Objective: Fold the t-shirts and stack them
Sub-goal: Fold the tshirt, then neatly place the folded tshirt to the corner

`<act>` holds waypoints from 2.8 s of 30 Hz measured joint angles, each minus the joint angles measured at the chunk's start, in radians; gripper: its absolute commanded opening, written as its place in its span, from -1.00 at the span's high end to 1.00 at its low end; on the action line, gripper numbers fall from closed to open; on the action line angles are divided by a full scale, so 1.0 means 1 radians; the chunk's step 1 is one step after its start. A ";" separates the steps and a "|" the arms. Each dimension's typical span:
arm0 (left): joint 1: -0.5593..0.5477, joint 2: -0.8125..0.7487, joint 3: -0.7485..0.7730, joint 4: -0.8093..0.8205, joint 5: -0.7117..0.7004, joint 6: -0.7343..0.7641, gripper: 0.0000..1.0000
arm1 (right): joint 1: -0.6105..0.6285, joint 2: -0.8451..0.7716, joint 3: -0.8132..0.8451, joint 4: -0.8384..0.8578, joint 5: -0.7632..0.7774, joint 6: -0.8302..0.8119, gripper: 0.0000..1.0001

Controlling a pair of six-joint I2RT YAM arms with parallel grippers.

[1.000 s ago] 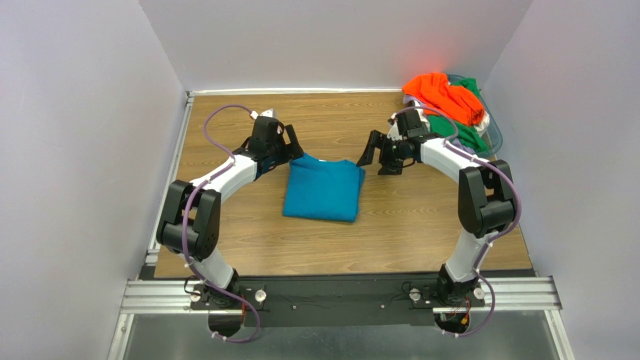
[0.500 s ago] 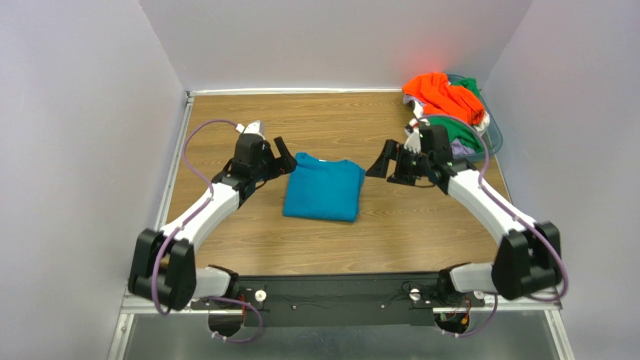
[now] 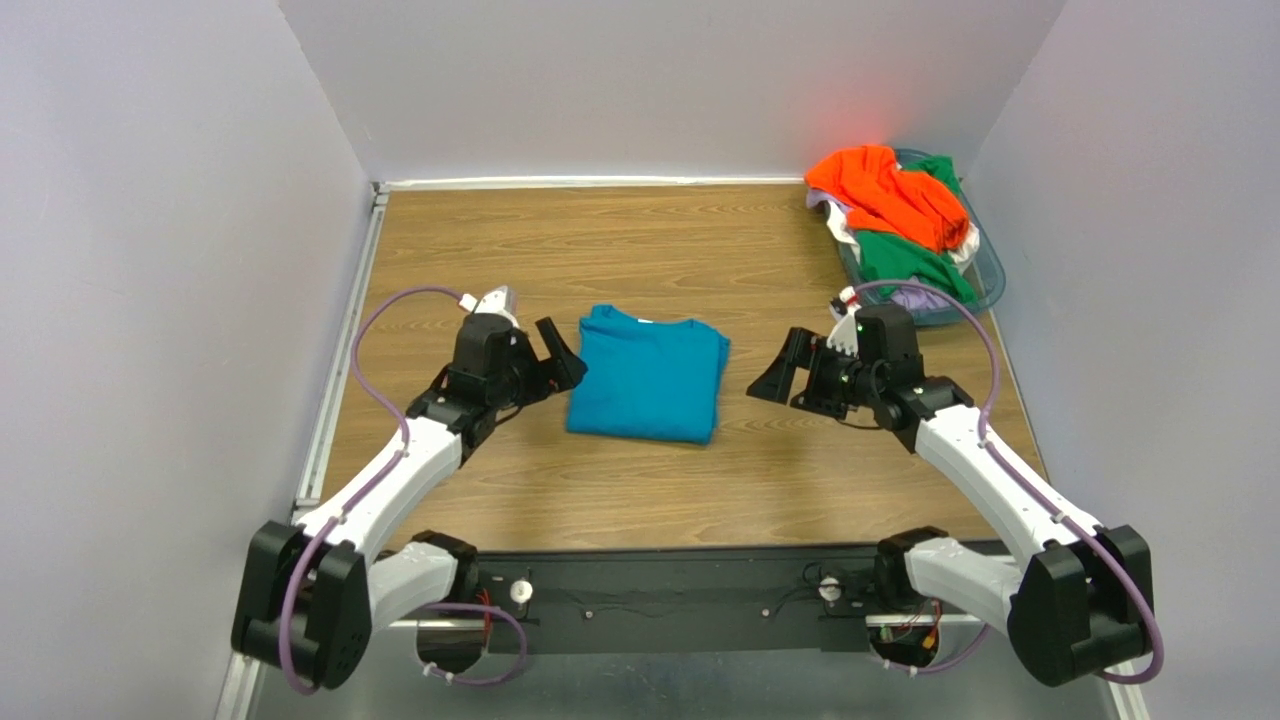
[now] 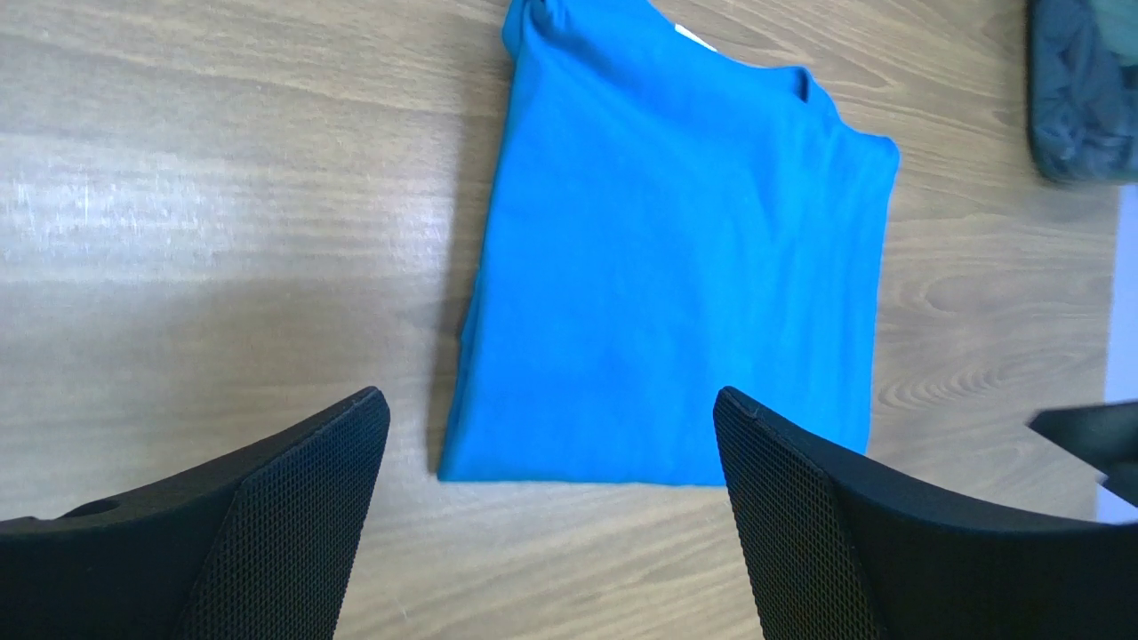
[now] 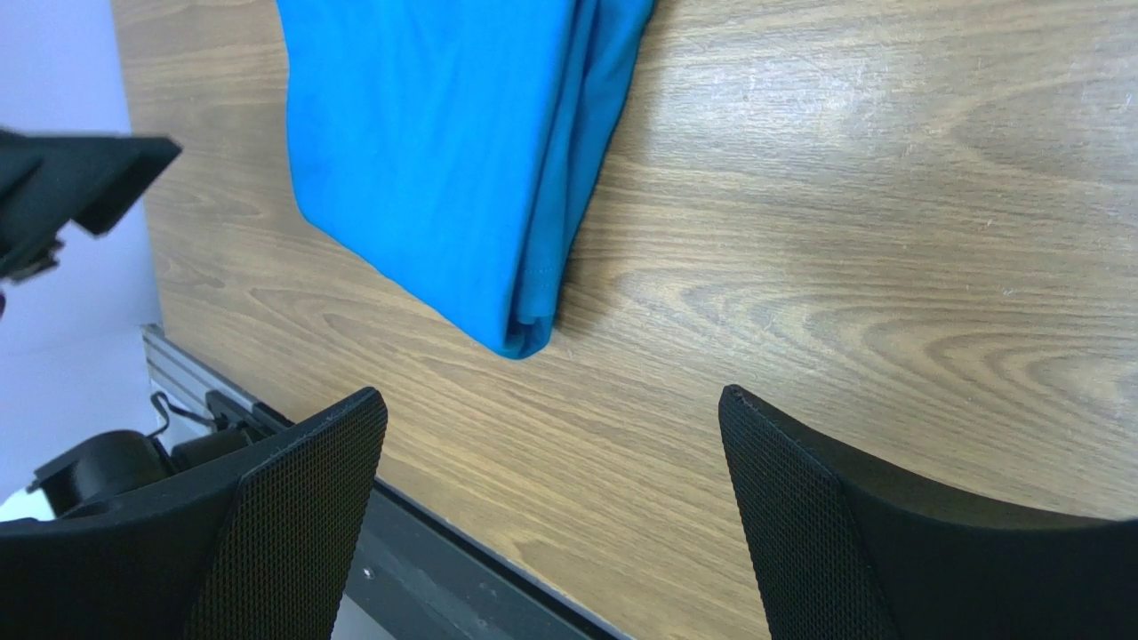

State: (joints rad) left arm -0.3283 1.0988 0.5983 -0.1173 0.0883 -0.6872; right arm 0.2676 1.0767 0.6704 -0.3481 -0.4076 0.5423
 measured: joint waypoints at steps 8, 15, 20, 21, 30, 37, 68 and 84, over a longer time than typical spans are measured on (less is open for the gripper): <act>0.000 -0.208 -0.011 -0.097 0.005 -0.031 -0.97 | 0.095 0.085 -0.007 0.080 0.056 0.053 -0.99; 0.000 -0.262 0.030 -0.175 -0.059 -0.031 -0.97 | 0.205 0.230 0.053 0.117 0.130 0.090 -1.00; 0.000 -0.229 0.013 -0.184 -0.058 -0.032 -0.97 | 0.222 0.293 0.092 0.147 0.170 0.113 -1.00; 0.000 -0.222 0.006 -0.184 -0.057 -0.032 -0.97 | 0.226 0.307 0.098 0.151 0.176 0.115 -1.00; 0.000 -0.215 -0.005 -0.190 -0.054 -0.031 -0.97 | 0.260 0.434 0.136 0.176 0.206 0.137 -0.91; 0.000 -0.111 -0.027 -0.062 -0.017 -0.027 -0.85 | 0.264 0.432 0.144 0.178 0.232 0.149 -0.95; -0.029 0.511 0.093 0.259 0.107 0.056 1.00 | 0.264 0.368 0.144 0.183 0.237 0.158 -0.99; 0.010 0.485 0.234 -0.077 -0.287 0.005 1.00 | 0.258 0.317 0.125 0.180 0.290 0.129 -1.00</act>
State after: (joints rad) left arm -0.3180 1.5841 0.8326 -0.1947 -0.1989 -0.6819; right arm 0.5259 1.3941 0.7952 -0.1680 -0.1177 0.6712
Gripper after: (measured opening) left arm 0.014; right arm 0.997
